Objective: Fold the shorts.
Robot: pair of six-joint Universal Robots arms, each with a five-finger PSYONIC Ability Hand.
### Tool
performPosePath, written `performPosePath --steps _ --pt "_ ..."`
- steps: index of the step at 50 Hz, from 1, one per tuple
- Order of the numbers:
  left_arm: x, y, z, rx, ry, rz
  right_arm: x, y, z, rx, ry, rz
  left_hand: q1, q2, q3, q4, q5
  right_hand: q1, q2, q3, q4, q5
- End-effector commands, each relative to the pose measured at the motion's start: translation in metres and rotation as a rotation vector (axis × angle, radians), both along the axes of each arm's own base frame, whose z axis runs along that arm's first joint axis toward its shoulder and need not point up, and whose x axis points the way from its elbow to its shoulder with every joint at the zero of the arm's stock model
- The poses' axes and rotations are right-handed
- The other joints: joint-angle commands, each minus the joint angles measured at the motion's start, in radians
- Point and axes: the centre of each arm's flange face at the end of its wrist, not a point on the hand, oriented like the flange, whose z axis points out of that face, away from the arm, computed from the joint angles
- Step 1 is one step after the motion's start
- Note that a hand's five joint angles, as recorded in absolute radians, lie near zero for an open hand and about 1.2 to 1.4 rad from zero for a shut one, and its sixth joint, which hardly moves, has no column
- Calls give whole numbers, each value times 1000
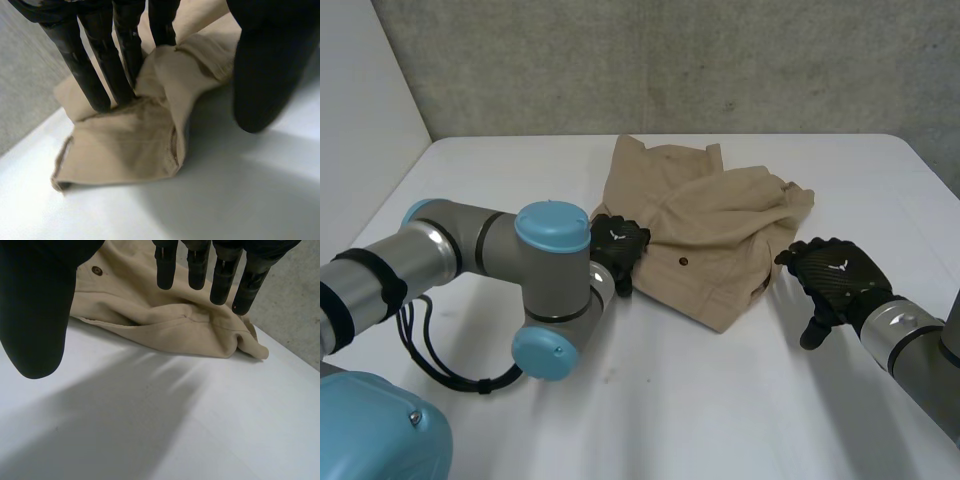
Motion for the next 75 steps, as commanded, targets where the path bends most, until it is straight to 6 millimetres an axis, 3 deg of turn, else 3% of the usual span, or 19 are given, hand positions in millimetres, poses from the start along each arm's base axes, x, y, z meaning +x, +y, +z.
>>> performPosePath --steps 1,5,11,12,19,20,24,28,34,38,42,46,49,50,54,59,64,69,75 --pt "-3 -15 13 -119 35 39 0 -1 -2 6 1 0 725 736 751 747 756 -28 -48 -39 -62 -70" --pt "-1 -14 27 -144 47 78 0 -1 -2 7 0 2 725 736 751 747 756 -28 -48 -39 -62 -70" --pt "6 0 83 -204 117 81 0 0 -3 12 -3 -2 725 736 751 747 756 -28 -48 -39 -62 -70" --pt "8 7 104 -232 146 76 -1 0 -3 14 -6 -6 725 736 751 747 756 -28 -48 -39 -62 -70" --pt "19 41 187 -336 295 51 -3 -2 -3 10 -33 -31 725 736 751 747 756 -28 -48 -39 -62 -70" --pt "22 50 208 -363 342 46 -3 -2 -2 10 -39 -33 725 736 751 747 756 -28 -48 -39 -62 -70" --pt "29 75 253 -426 442 15 -4 -2 0 6 -54 -43 725 736 751 747 756 -28 -48 -39 -62 -70" --pt "28 97 281 -471 501 -26 -4 -1 3 3 -65 -45 725 736 751 747 756 -28 -48 -39 -62 -70" --pt "23 102 289 -493 523 -44 -4 2 3 5 -66 -45 725 736 751 747 756 -28 -48 -39 -62 -70" --pt "14 94 281 -492 506 -45 -5 3 6 -5 -68 -47 725 736 751 747 756 -28 -48 -39 -62 -70" --pt "-4 88 254 -447 461 -68 -5 3 13 -28 -72 -49 725 736 751 747 756 -28 -48 -39 -62 -70" --pt "-46 96 195 -355 391 -158 -13 -5 21 -61 -72 -101 725 736 751 747 756 -28 -48 -39 -62 -70" --pt "-63 95 169 -332 363 -175 -27 -15 23 -66 -72 -190 398 409 424 420 429 -28 -48 -39 -62 -70" --pt "-72 92 157 -329 349 -181 -28 -16 24 -69 -75 -202 147 158 173 169 178 -28 -48 -39 -62 -70" --pt "-85 82 147 -366 329 -180 -32 -20 26 -74 -82 -221 -134 -123 -108 -112 -103 -28 -48 -39 -62 -70" --pt "-84 74 157 -406 326 -146 -31 -19 36 -97 -89 -216 -352 -341 -326 -330 -321 -28 -48 -39 -62 -70" --pt "-78 86 151 -361 278 -161 -30 -10 55 -97 -118 -218 -449 -438 -423 -427 -418 -28 -48 -39 -62 -70" --pt "-47 104 175 -337 255 -152 -28 1 61 28 -154 -209 -469 -458 -443 -448 -438 -28 -48 -39 -62 -70" --pt "-19 112 173 -293 214 -127 -20 28 75 190 -256 -140 -463 -452 -437 -442 -433 -28 -48 -39 -62 -70"
